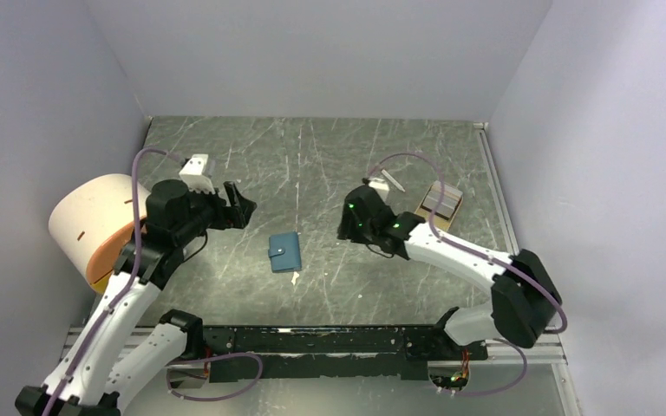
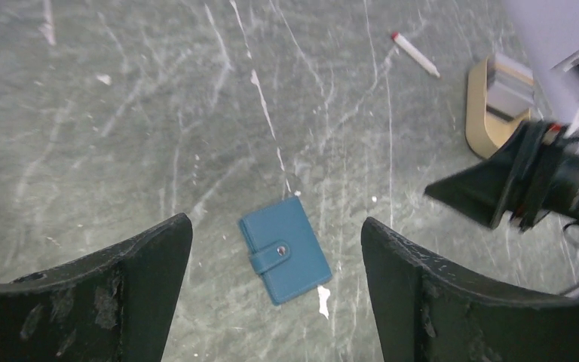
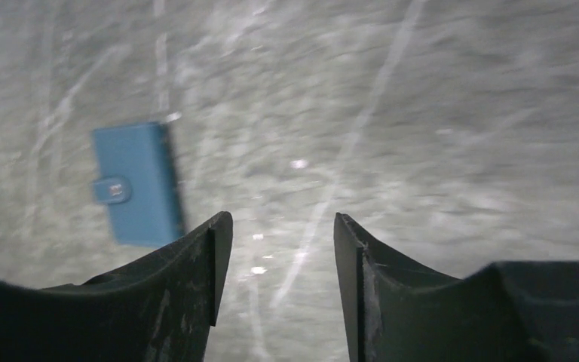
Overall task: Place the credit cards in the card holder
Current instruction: Move the card holder to the center of the board.
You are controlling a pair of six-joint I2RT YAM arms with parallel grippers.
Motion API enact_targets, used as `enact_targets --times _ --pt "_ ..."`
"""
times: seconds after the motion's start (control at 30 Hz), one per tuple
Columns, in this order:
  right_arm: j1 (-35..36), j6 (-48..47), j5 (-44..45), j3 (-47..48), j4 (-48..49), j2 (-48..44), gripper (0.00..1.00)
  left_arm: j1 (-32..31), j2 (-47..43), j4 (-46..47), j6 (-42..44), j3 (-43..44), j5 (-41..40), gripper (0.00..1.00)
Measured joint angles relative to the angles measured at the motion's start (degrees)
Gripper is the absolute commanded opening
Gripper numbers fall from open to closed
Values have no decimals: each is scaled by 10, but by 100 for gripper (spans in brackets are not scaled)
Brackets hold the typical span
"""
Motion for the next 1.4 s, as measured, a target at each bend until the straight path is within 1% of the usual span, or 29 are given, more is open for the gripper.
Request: enact_targets --times 0.03,0.17,0.4,0.63,0.77,0.9,1.0,1.17,1.3,1.4 --pt "13 5 -14 4 17 15 47 0 -13 0 0 0 -12 86" --pt "55 31 -53 31 64 84 46 0 -56 -1 0 -1 -61 84" --pt "116 53 -66 152 88 227 42 0 -103 -2 -1 -10 -124 83" --pt "131 31 -64 224 86 334 42 0 -122 -4 -1 -12 -161 82" --pt "130 14 -55 256 68 375 40 0 -132 -5 -1 -13 -176 82" --pt "130 17 -49 257 64 384 38 0 -142 -5 -1 -13 -187 82" --pt "131 30 -32 242 61 372 37 0 -142 -6 -1 -13 -191 81" --pt "131 57 -10 153 49 300 37 0 -142 -7 -1 -13 -200 83" --pt "131 91 -17 59 50 223 41 0 -146 -7 -1 -13 -209 82" --pt "132 98 -33 21 43 185 45 0 -151 -7 -2 -13 -216 82"
